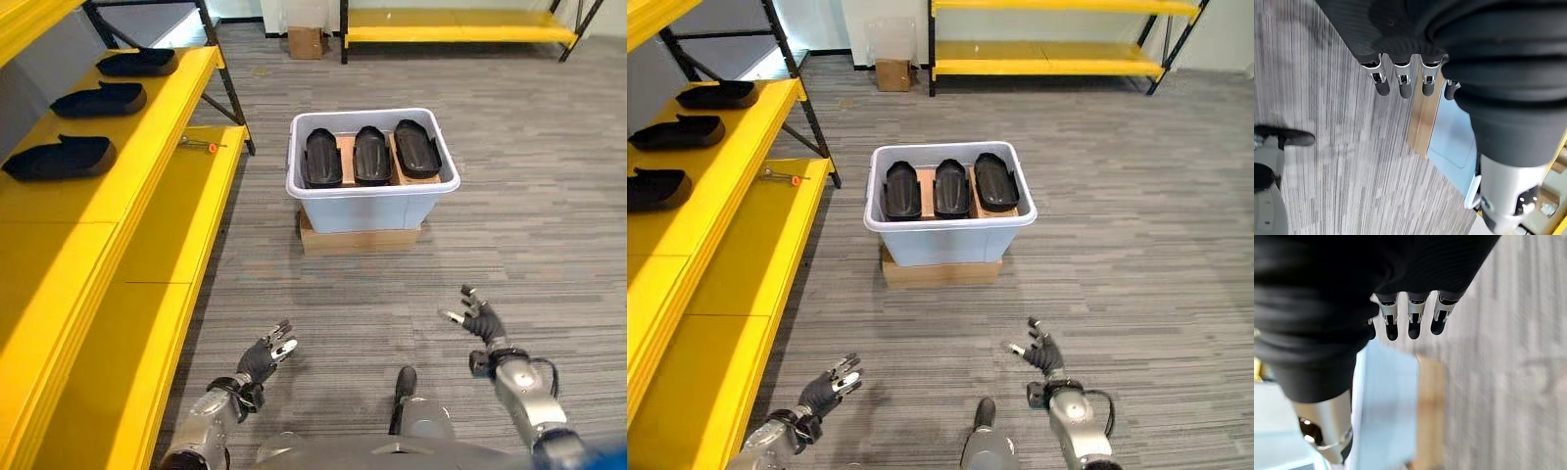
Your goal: Move parts from the plastic box to the shelf.
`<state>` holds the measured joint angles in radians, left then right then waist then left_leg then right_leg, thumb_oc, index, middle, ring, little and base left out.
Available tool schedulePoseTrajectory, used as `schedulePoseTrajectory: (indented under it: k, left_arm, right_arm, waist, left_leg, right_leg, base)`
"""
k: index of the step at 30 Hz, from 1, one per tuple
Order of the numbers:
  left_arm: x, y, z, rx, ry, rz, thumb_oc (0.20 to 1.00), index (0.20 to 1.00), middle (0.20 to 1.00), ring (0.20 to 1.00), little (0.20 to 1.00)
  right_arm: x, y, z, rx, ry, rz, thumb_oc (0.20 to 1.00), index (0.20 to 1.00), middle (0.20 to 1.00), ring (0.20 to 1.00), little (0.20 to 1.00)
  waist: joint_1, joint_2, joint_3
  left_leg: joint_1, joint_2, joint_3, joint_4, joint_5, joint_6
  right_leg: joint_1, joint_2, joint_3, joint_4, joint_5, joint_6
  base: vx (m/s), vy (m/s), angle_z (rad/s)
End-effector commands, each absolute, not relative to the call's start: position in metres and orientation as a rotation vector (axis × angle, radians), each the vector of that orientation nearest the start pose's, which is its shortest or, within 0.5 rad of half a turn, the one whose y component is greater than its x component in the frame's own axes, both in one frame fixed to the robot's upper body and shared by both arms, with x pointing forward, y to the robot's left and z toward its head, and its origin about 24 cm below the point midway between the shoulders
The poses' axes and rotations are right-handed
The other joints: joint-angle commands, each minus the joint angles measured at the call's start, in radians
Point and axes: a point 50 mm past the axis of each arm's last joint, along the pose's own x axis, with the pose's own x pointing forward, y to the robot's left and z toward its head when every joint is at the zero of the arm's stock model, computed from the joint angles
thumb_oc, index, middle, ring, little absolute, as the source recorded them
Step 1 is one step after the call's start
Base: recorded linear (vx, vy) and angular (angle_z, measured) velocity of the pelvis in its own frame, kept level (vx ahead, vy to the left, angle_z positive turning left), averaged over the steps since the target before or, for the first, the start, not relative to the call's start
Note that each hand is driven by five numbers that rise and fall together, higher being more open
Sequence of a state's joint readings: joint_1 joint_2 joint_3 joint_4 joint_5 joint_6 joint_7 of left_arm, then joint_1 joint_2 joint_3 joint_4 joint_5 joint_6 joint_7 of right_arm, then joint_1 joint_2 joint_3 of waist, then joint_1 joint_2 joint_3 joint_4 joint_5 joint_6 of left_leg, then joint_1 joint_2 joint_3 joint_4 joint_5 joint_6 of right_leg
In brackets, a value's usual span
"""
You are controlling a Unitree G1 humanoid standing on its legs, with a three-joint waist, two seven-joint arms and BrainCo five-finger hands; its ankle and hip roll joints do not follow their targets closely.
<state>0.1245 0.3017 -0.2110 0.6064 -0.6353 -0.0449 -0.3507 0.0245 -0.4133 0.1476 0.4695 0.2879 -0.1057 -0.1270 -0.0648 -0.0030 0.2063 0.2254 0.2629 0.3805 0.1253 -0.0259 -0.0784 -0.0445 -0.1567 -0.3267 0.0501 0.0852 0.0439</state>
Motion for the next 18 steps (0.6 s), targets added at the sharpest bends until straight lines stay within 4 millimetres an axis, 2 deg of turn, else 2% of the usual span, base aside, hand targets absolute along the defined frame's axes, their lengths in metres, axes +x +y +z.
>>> schedulePoseTrajectory:
  k: [1, 2, 3, 5, 10, 11, 12, 14, 16, 18]
  left_arm:
    - [0.172, 0.209, -0.086, -0.335, 0.575, -0.193, 1.0, 1.0, 1.0, 1.0, 1.0]
    - [0.171, 0.208, -0.086, -0.337, 0.578, -0.188, 1.0, 1.0, 1.0, 1.0, 1.0]
    - [0.171, 0.207, -0.088, -0.353, 0.576, -0.175, 1.0, 1.0, 1.0, 1.0, 1.0]
    - [0.172, 0.206, -0.088, -0.368, 0.569, -0.173, 1.0, 1.0, 1.0, 1.0, 1.0]
    - [0.174, 0.207, -0.088, -0.374, 0.549, -0.144, 1.0, 1.0, 1.0, 1.0, 1.0]
    - [0.178, 0.207, -0.087, -0.374, 0.539, -0.138, 1.0, 1.0, 1.0, 1.0, 1.0]
    - [0.18, 0.209, -0.086, -0.373, 0.534, -0.132, 1.0, 1.0, 1.0, 1.0, 1.0]
    - [0.183, 0.211, -0.084, -0.346, 0.526, -0.143, 1.0, 1.0, 1.0, 1.0, 1.0]
    - [0.189, 0.213, -0.079, -0.315, 0.504, -0.151, 1.0, 1.0, 1.0, 1.0, 1.0]
    - [0.19, 0.215, -0.075, -0.302, 0.487, -0.146, 1.0, 1.0, 1.0, 1.0, 1.0]
  right_arm:
    - [0.221, -0.242, -0.037, -0.189, 0.337, -0.16, 1.0, 1.0, 1.0, 1.0, 1.0]
    - [0.222, -0.243, -0.036, -0.189, 0.338, -0.162, 1.0, 1.0, 1.0, 1.0, 1.0]
    - [0.224, -0.247, -0.034, -0.197, 0.334, -0.164, 1.0, 1.0, 1.0, 1.0, 1.0]
    - [0.226, -0.25, -0.032, -0.212, 0.327, -0.155, 1.0, 1.0, 1.0, 1.0, 1.0]
    - [0.226, -0.253, -0.031, -0.218, 0.33, -0.129, 1.0, 1.0, 1.0, 1.0, 1.0]
    - [0.226, -0.253, -0.03, -0.22, 0.324, -0.113, 1.0, 1.0, 1.0, 1.0, 1.0]
    - [0.225, -0.252, -0.03, -0.22, 0.322, -0.101, 1.0, 1.0, 1.0, 1.0, 1.0]
    - [0.224, -0.252, -0.031, -0.207, 0.32, -0.104, 1.0, 1.0, 1.0, 1.0, 1.0]
    - [0.225, -0.25, -0.03, -0.195, 0.314, -0.096, 1.0, 1.0, 1.0, 1.0, 1.0]
    - [0.225, -0.246, -0.03, -0.198, 0.312, -0.078, 1.0, 1.0, 1.0, 1.0, 1.0]
  waist:
    - [0.002, -0.055, -0.03]
    - [0.001, -0.056, -0.033]
    - [0.002, -0.056, -0.037]
    - [0.005, -0.056, -0.037]
    - [0.003, -0.055, -0.041]
    - [0.002, -0.058, -0.04]
    - [0.0, -0.057, -0.038]
    - [-0.001, -0.053, -0.032]
    - [0.0, -0.043, -0.018]
    - [-0.002, -0.037, -0.01]
  left_leg:
    - [-0.049, -0.115, 0.031, -0.013, -0.111, 0.048]
    - [-0.051, -0.108, 0.036, 0.006, -0.115, 0.045]
    - [-0.07, -0.086, 0.041, 0.073, -0.092, 0.029]
    - [-0.094, -0.072, 0.039, 0.148, -0.068, 0.014]
    - [-0.133, -0.036, 0.059, 0.289, -0.024, -0.018]
    - [-0.16, -0.023, 0.065, 0.347, -0.007, -0.022]
    - [-0.169, -0.038, 0.062, 0.353, -0.029, -0.011]
    - [-0.189, -0.052, 0.059, 0.35, -0.018, -0.01]
    - [-0.193, -0.099, 0.059, 0.247, -0.035, 0.008]
    - [-0.186, -0.122, 0.078, 0.131, -0.032, 0.018]
  right_leg:
    - [0.015, -0.07, -0.006, 0.033, -0.016, 0.118]
    - [0.019, -0.061, -0.01, 0.039, -0.027, 0.106]
    - [0.034, -0.034, -0.018, 0.041, -0.051, 0.077]
    - [0.053, -0.006, -0.022, 0.032, -0.069, 0.052]
    - [0.077, 0.043, -0.043, 0.006, -0.103, 0.005]
    - [0.084, 0.055, -0.055, 0.0, -0.109, -0.008]
    - [0.082, 0.056, -0.06, 0.007, -0.116, -0.009]
    - [0.082, 0.066, -0.066, 0.009, -0.118, -0.012]
    - [0.074, 0.066, -0.063, 0.023, -0.112, 0.003]
    - [0.083, 0.062, -0.06, 0.023, -0.112, 0.015]
  base:
    - [0.28, -0.283, 0.07]
    - [0.28, -0.351, 0.02]
    - [0.23, -0.307, -0.01]
    - [0.22, -0.307, -0.03]
    - [0.16, -0.24, -0.05]
    - [0.17, -0.224, 0.02]
    - [0.16, -0.199, 0.22]
    - [0.14, -0.114, 0.23]
    - [0.15, -0.022, 0.21]
    - [0.13, 0.065, 0.23]
